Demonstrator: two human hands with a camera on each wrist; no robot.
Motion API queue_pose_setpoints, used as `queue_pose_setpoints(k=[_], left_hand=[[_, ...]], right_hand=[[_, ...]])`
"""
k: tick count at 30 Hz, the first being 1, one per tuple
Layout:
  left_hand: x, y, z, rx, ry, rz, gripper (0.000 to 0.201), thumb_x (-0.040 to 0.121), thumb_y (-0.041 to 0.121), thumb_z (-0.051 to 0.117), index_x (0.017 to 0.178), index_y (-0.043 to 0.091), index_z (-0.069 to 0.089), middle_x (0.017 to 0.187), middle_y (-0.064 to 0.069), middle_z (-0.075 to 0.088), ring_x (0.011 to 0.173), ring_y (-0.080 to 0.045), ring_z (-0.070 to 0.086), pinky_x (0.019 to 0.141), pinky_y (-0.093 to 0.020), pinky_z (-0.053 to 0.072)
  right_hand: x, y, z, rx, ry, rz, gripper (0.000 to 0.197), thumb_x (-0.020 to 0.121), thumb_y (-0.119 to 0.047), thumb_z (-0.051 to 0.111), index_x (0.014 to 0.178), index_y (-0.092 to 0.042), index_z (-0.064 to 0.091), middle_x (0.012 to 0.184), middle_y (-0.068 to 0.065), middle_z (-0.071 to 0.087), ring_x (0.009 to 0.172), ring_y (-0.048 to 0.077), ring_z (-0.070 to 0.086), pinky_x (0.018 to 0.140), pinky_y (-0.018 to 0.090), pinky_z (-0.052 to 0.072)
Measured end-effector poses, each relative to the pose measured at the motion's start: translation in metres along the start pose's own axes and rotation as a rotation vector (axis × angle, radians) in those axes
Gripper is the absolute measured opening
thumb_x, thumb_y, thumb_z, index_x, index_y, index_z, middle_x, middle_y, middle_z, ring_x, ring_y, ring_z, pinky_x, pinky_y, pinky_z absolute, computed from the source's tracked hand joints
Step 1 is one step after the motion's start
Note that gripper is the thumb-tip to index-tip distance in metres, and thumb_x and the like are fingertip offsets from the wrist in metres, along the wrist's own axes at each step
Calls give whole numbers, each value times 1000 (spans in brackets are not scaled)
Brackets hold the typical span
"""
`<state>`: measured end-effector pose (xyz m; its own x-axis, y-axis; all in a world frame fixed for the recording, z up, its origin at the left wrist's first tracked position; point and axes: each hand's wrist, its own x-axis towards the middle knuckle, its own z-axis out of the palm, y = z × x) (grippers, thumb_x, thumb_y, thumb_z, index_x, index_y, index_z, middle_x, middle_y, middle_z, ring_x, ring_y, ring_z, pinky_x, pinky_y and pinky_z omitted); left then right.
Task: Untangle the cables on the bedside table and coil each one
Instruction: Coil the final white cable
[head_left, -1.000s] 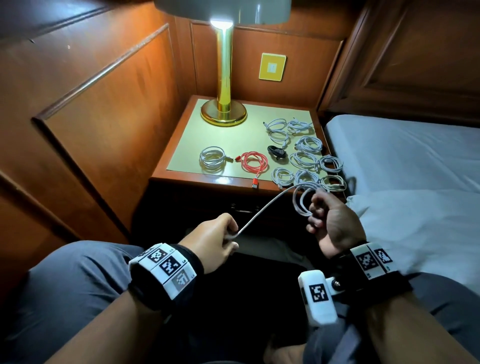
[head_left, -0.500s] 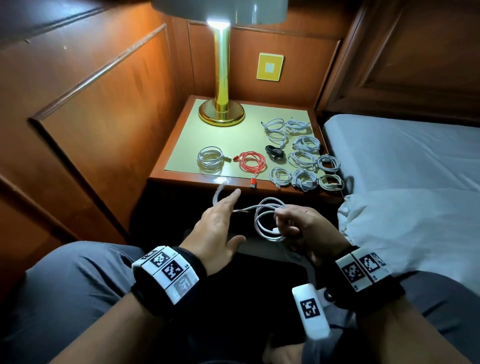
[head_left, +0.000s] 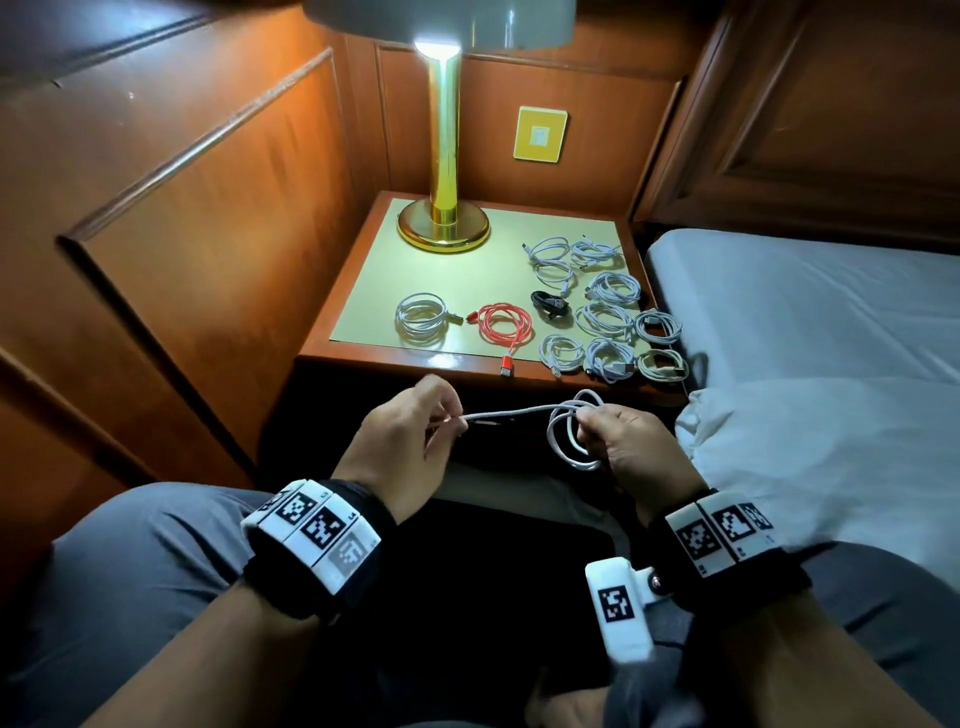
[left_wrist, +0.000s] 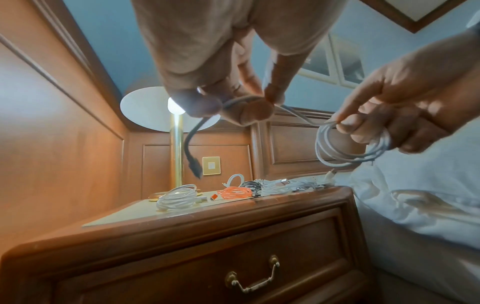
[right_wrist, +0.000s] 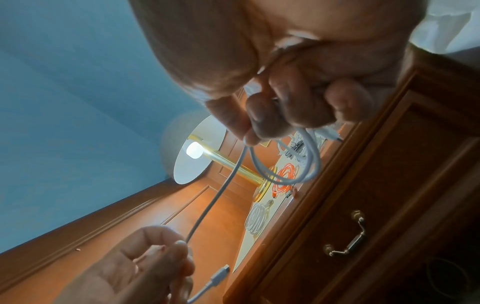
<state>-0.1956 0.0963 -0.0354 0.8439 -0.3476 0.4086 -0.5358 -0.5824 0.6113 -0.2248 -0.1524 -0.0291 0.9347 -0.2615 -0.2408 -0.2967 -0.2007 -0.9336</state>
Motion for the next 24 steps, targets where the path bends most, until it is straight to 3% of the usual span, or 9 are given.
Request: queue_pose_setpoints(k=[2, 5, 8, 10, 13, 17, 21, 24], left_hand=[[-4, 1, 4, 24, -170, -4, 12, 88, 16, 73, 91, 22, 63, 82, 9, 65, 74, -11, 62, 70, -32, 55], [-10, 7, 14, 14, -394, -62, 6, 88, 22, 72, 91, 24, 67, 80, 9, 65, 75, -13, 64, 71, -29, 55], [-14, 15, 21, -100, -490, -129, 9, 89, 15, 69, 96, 21, 69, 81, 8, 68, 74, -9, 67, 72, -25, 55], [-15, 21, 22, -233, -538, -201, 16, 92, 8, 64, 102, 22, 65, 84, 5, 68, 71, -10, 69, 71, -28, 57], [-19, 30, 21, -376, -545, -249, 18, 97, 6, 59, 105, 22, 59, 91, -4, 67, 74, -14, 73, 62, -29, 58], [-19, 37, 19, -459, -514, -313, 16, 99, 6, 56, 102, 18, 66, 87, -2, 72, 81, -16, 74, 62, -37, 62], [-19, 34, 19, -411, -479, -95, 29, 93, -6, 55, 108, 14, 70, 95, 5, 76, 91, -6, 72, 80, -34, 60], [-18, 28, 21, -325, -397, 29, 20, 88, 5, 72, 105, 15, 73, 93, 7, 76, 87, -3, 71, 81, -29, 58]], right_hand=[[4, 6, 1, -10, 29, -1, 40, 95, -30, 61, 56, -20, 59, 54, -3, 44, 46, 11, 35, 50, 29, 29], [3, 9, 6, -13, 49, -36, 38, 96, -30, 61, 59, -20, 63, 58, 0, 49, 51, 12, 37, 55, 32, 30], [1, 9, 11, 14, 53, -68, 36, 98, -29, 60, 64, -17, 64, 53, -4, 49, 52, 12, 39, 57, 32, 32], [-1, 8, 13, 47, 41, -81, 33, 99, -28, 59, 70, -12, 65, 51, -5, 48, 49, 10, 39, 55, 28, 33], [-2, 7, 15, 72, -17, -96, 31, 100, -27, 58, 74, -11, 66, 56, 3, 53, 47, 8, 42, 53, 22, 34], [-4, 6, 19, 91, -72, -100, 29, 101, -24, 56, 79, -8, 66, 63, 10, 60, 43, 3, 45, 47, 11, 35], [-5, 5, 20, 110, -65, -89, 28, 102, -22, 56, 81, -5, 65, 65, 14, 61, 40, 0, 46, 45, 10, 36], [-6, 2, 19, 126, -71, -83, 28, 102, -20, 55, 82, -3, 65, 63, 14, 59, 39, 1, 45, 43, 11, 35]])
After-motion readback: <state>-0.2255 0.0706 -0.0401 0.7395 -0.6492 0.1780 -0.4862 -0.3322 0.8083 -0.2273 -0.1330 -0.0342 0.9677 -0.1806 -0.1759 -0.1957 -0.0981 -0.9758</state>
